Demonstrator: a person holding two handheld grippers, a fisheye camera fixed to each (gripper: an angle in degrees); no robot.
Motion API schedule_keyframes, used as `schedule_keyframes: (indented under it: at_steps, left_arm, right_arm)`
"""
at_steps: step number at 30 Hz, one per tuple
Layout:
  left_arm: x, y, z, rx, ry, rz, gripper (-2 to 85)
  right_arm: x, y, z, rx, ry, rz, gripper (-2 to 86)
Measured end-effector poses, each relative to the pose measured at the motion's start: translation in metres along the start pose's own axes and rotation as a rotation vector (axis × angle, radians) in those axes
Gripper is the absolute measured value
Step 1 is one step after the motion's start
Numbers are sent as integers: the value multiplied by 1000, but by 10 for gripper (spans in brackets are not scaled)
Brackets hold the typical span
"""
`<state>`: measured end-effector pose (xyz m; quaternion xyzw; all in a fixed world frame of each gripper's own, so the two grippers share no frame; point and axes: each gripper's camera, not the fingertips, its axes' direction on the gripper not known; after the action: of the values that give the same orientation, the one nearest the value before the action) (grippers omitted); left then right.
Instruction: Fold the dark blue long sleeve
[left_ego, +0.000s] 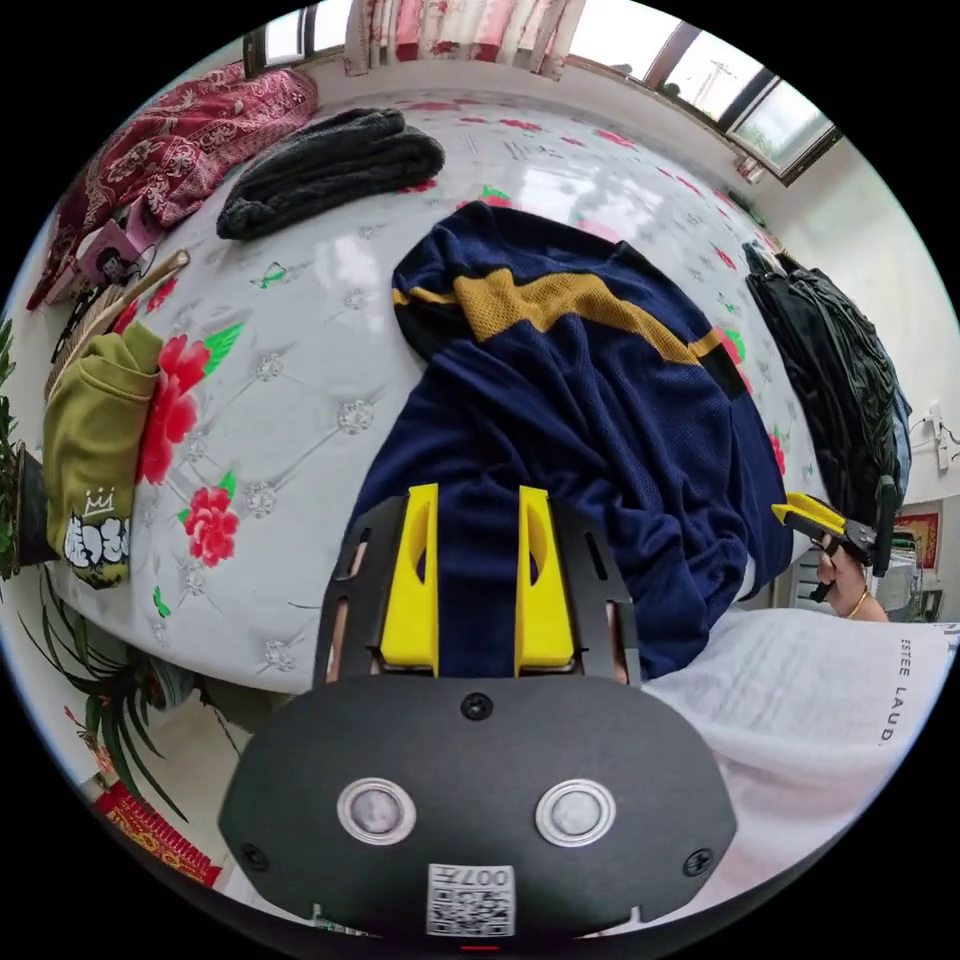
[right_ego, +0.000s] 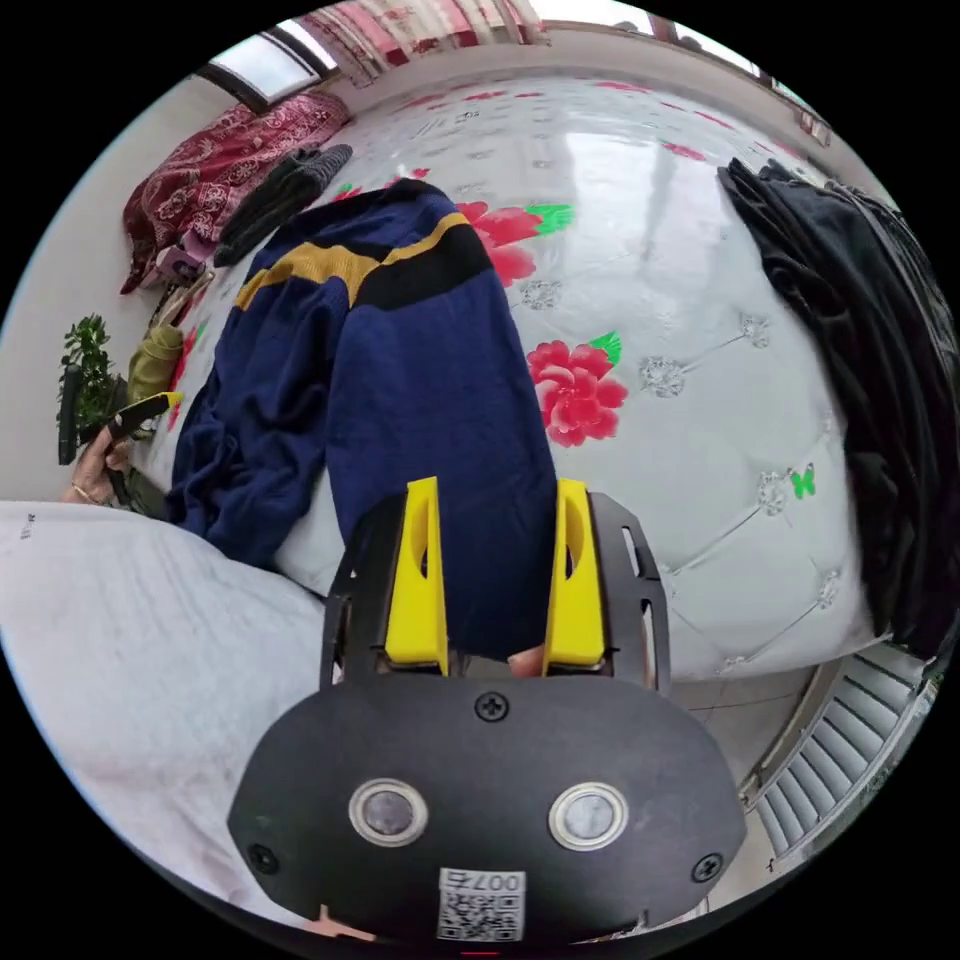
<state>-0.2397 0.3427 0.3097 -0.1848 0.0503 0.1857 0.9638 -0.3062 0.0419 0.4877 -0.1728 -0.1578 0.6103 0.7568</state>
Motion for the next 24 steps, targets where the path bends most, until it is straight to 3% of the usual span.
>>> schedule_keyframes:
  at_steps: [3,6,9,12,16,18,24]
  left_arm:
    - [30,-25,50,-150,-69,45,104]
    - [43,-38,53,-130,-115,82,37]
    - [36,-53,27,-87,-102,106,-4]
    - [10,-56,-6,-29,-46,63,-7]
    - [-30,-48,-62,117,-78,-28,0]
    - [-33,-43,-74,135,-124,-39,18]
    - [42,-15,-60,138,13,180,91]
  right_arm:
    - [-27,-18,11,-14,166,-184,46]
    - [-18,-55,7,-95,198,-240,17]
    - [29,-91,-50,26,299,-227,9]
    - [115,-127,-151,232,408,-66,12]
    - [222,-149,-254,426,367,234,30]
    - [229,-146,-262,439,325,244,36]
    - [122,-72,-162,355,45,45,51]
